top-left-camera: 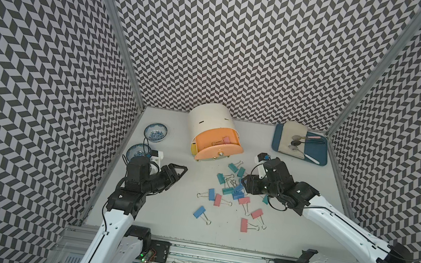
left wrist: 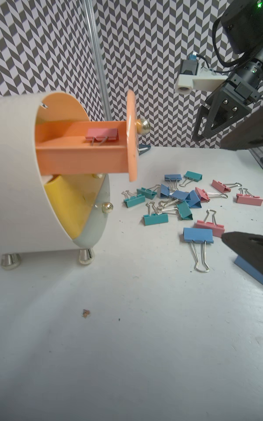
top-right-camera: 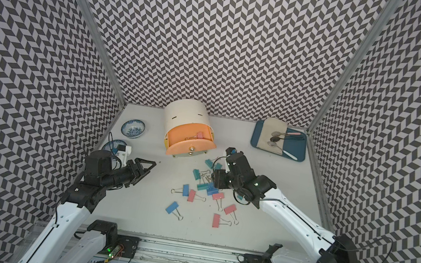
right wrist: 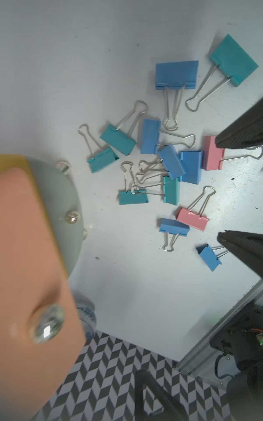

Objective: Put the binder clips in the drawer according to color
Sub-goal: Pick up the binder clip at the center of the board.

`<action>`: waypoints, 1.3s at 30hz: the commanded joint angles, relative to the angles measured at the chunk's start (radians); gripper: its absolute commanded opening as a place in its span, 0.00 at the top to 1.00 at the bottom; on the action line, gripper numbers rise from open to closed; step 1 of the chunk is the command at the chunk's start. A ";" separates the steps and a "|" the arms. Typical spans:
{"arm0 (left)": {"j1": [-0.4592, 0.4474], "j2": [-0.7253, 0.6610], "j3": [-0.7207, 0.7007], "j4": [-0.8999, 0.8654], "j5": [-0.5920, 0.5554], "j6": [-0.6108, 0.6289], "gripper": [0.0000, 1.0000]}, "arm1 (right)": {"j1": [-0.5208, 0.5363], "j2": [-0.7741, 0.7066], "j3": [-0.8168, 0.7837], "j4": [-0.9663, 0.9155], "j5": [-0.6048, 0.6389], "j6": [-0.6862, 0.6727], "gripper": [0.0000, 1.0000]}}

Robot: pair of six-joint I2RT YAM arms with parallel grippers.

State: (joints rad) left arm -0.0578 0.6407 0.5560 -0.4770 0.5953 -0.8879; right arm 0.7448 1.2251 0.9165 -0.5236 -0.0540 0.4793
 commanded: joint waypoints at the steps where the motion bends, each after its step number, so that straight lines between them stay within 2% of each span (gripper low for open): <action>1: -0.028 -0.052 -0.044 -0.026 -0.015 -0.012 0.39 | 0.058 -0.055 -0.064 0.011 0.010 0.080 0.39; 5: -0.107 -0.096 -0.105 -0.023 -0.063 -0.054 0.39 | 0.116 -0.090 -0.153 0.016 0.022 0.147 0.39; 12: -0.342 -0.113 -0.158 -0.012 -0.229 -0.145 0.40 | 0.212 -0.119 -0.261 0.023 0.040 0.260 0.39; 26: -0.795 -0.095 -0.247 0.055 -0.507 -0.363 0.41 | 0.326 -0.141 -0.391 0.077 0.057 0.399 0.43; 32: -0.890 -0.082 -0.251 0.086 -0.568 -0.416 0.41 | 0.339 -0.098 -0.378 0.079 0.089 0.407 0.44; 39: -0.919 -0.046 -0.219 0.095 -0.595 -0.415 0.41 | 0.337 -0.038 -0.340 0.068 0.136 0.407 0.43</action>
State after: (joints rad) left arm -0.9691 0.5861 0.3061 -0.4110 0.0380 -1.2995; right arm 1.0779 1.1687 0.5438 -0.4786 0.0387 0.8810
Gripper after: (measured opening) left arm 0.593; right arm 0.572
